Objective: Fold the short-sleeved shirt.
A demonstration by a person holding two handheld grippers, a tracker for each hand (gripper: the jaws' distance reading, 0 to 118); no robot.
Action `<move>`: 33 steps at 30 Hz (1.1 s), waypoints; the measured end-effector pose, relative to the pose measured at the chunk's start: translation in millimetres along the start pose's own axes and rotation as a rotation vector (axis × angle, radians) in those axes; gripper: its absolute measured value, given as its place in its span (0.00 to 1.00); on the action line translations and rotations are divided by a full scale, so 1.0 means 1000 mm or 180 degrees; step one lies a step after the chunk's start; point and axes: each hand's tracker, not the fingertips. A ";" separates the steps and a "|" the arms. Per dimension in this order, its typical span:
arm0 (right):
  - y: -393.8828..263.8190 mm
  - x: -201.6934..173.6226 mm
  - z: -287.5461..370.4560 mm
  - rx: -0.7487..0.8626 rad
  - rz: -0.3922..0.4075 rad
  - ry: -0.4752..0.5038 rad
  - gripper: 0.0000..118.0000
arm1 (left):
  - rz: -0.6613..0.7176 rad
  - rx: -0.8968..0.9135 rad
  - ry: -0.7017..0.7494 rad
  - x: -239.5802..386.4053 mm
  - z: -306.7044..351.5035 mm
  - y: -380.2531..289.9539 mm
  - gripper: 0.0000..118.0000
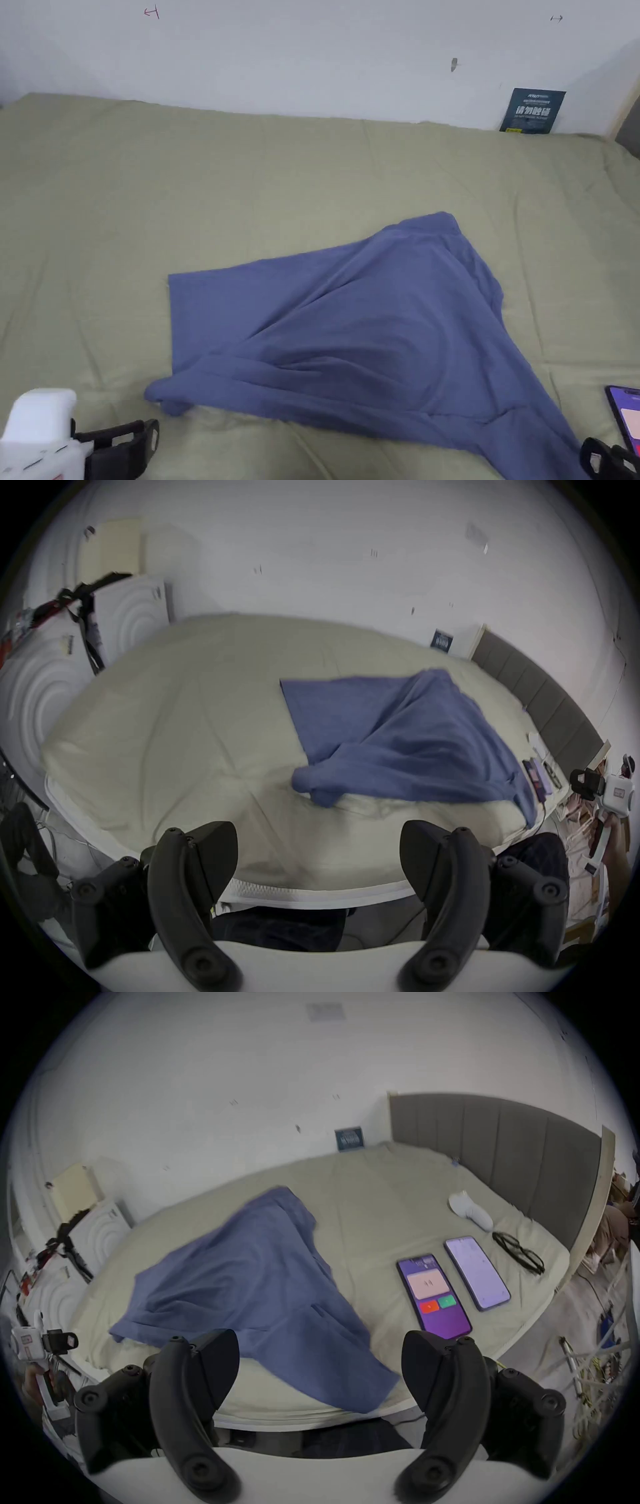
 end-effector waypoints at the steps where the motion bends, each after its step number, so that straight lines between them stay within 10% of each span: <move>1: -0.003 -0.004 0.008 0.0098 0.0003 0.0112 0.85 | 0.0031 0.0111 -0.0073 0.003 0.012 -0.006 0.85; 5: -0.021 -0.022 0.031 0.0425 0.0135 0.0185 0.84 | -0.0014 0.0534 -0.0110 0.024 0.042 -0.029 0.79; 6: -0.025 -0.026 0.035 0.0406 0.0177 0.0201 0.73 | 0.0015 0.0542 -0.0136 0.028 0.043 -0.033 0.59; 8: -0.032 -0.033 0.037 0.0418 0.0269 0.0142 0.19 | 0.0073 0.0555 -0.0115 0.035 0.044 -0.039 0.09; 9: -0.035 -0.036 0.037 0.0416 0.0317 0.0053 0.01 | 0.0109 0.0505 -0.0071 0.038 0.040 -0.040 0.09; 26: -0.014 0.037 -0.079 -0.0932 0.0694 0.0003 0.01 | 0.0010 0.0256 -0.0243 0.050 0.001 -0.021 0.09; 28: -0.007 0.044 -0.104 -0.0974 0.0667 -0.0041 0.16 | -0.0027 0.0220 -0.0235 0.052 0.000 -0.020 0.09; 30: 0.001 0.048 -0.131 -0.1211 0.0782 -0.0005 0.82 | -0.0022 0.0189 -0.0231 0.057 -0.006 -0.019 0.09; 33: 0.010 0.043 -0.158 -0.1296 0.1089 0.0095 0.96 | -0.0034 0.0139 -0.0206 0.061 -0.011 -0.017 0.09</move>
